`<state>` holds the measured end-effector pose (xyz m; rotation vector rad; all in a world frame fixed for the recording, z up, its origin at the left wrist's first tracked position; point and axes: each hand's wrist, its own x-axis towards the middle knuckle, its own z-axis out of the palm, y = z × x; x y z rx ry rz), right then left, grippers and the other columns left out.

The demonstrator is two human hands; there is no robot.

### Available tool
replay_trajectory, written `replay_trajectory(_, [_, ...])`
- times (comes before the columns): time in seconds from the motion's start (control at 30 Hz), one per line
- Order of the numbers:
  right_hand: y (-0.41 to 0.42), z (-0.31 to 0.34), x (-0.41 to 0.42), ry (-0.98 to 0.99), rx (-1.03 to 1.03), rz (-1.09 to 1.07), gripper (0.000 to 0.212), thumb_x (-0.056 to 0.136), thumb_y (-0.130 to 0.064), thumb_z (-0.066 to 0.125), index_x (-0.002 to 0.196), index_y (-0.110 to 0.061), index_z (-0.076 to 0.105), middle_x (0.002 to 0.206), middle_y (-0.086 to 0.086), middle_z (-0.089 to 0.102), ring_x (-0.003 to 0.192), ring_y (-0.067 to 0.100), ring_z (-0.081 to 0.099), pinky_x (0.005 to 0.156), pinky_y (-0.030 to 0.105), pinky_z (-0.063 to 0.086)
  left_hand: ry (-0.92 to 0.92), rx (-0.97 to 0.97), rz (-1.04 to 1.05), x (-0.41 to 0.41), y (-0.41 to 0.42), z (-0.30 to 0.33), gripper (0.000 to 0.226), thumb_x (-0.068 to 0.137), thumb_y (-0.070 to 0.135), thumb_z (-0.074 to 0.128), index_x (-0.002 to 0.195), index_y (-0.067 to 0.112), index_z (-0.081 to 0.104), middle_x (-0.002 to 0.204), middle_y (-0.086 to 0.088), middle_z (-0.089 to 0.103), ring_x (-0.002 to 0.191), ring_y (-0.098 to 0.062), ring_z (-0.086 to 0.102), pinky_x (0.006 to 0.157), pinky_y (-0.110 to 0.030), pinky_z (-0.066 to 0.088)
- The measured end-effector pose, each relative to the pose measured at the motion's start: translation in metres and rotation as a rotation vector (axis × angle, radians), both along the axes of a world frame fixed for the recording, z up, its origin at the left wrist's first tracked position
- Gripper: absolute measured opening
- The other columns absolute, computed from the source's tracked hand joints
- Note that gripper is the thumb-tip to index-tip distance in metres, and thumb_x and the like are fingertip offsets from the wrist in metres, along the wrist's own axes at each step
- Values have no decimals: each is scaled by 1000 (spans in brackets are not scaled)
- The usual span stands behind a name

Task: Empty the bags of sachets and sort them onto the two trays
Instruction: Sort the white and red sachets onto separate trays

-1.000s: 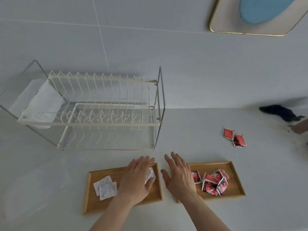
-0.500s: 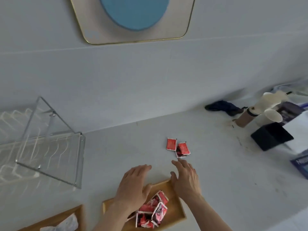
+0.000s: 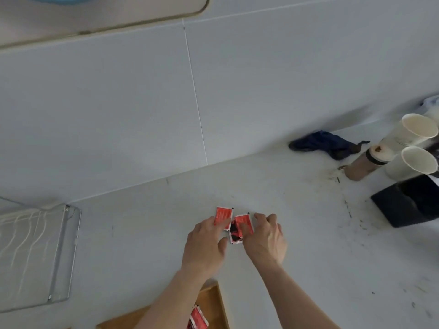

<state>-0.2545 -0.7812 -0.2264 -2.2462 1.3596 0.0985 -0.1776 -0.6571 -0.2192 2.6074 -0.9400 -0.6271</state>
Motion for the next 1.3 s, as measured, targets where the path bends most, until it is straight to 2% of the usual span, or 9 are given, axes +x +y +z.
replay_trajectory(0.17, [-3, -12, 16, -75, 83, -73, 34, 89, -32, 67, 122, -31, 62, 112, -1, 61, 105, 23, 58, 71, 33, 46, -113, 35, 64, 7, -25, -13, 36, 99, 33, 50, 134, 41, 49, 139, 5, 51, 132, -19, 44, 112, -34, 39])
replay_trajectory(0.27, [-6, -15, 20, -110, 161, -118, 21, 89, -27, 68, 110, -30, 65, 101, -4, 67, 103, 23, 59, 80, 38, 53, -163, 75, 103, 10, -30, -17, 22, 96, 33, 54, 118, 32, 58, 126, 4, 54, 119, -19, 48, 102, -31, 41])
replay_trajectory(0.4, [-15, -19, 16, -148, 267, -135, 19, 84, -36, 75, 100, -30, 67, 90, -9, 67, 94, 20, 64, 78, 36, 54, -109, 119, 218, 16, -34, -21, 17, 90, 37, 65, 104, 28, 64, 116, 4, 55, 113, -19, 48, 95, -30, 42])
replay_trajectory(0.6, [-28, -18, 13, -243, 426, -220, 22, 80, -44, 79, 84, -23, 74, 78, -10, 72, 77, 16, 67, 67, 33, 53, 75, -13, 484, 24, -36, -24, 39, 80, 28, 79, 98, 23, 45, 95, 2, 60, 88, -21, 61, 77, -35, 53])
replay_trajectory(0.7, [-20, -17, 14, -252, 403, -165, 25, 79, -42, 79, 82, -18, 74, 89, -6, 68, 85, 18, 64, 74, 35, 53, 138, -111, 565, 24, -30, -24, 35, 85, 23, 74, 100, 27, 43, 96, 3, 63, 82, -18, 63, 71, -32, 54])
replay_trajectory(0.9, [23, -27, 19, -234, 102, 23, 16, 81, -30, 81, 90, -18, 75, 119, -3, 55, 105, 24, 54, 90, 38, 50, 144, -208, 630, 28, 5, -19, 13, 92, 34, 65, 97, 29, 55, 102, 0, 61, 81, -15, 59, 72, -32, 52])
replay_trajectory(1.0, [28, -29, 21, -259, 152, -5, 11, 82, -22, 80, 88, -16, 74, 108, -1, 54, 97, 27, 60, 81, 34, 50, 159, -287, 611, 27, 27, -13, 15, 89, 32, 71, 89, 34, 56, 99, 7, 61, 80, -4, 60, 68, -20, 52])
replay_trajectory(1.2, [33, -25, 13, -297, 220, -37, 23, 80, -20, 80, 69, -20, 60, 86, 1, 62, 81, 23, 57, 64, 29, 40, 151, -320, 576, 12, 69, -4, 26, 84, 19, 77, 84, 35, 56, 100, 10, 63, 86, -8, 68, 69, -13, 52])
replay_trajectory(1.3, [42, -17, 4, -342, 333, -42, 29, 79, -18, 81, 67, -21, 55, 78, -2, 70, 68, 20, 63, 55, 30, 47, 134, -291, 573, -1, 87, 1, 30, 83, 12, 78, 84, 33, 56, 100, 12, 64, 84, -8, 70, 66, -9, 50])
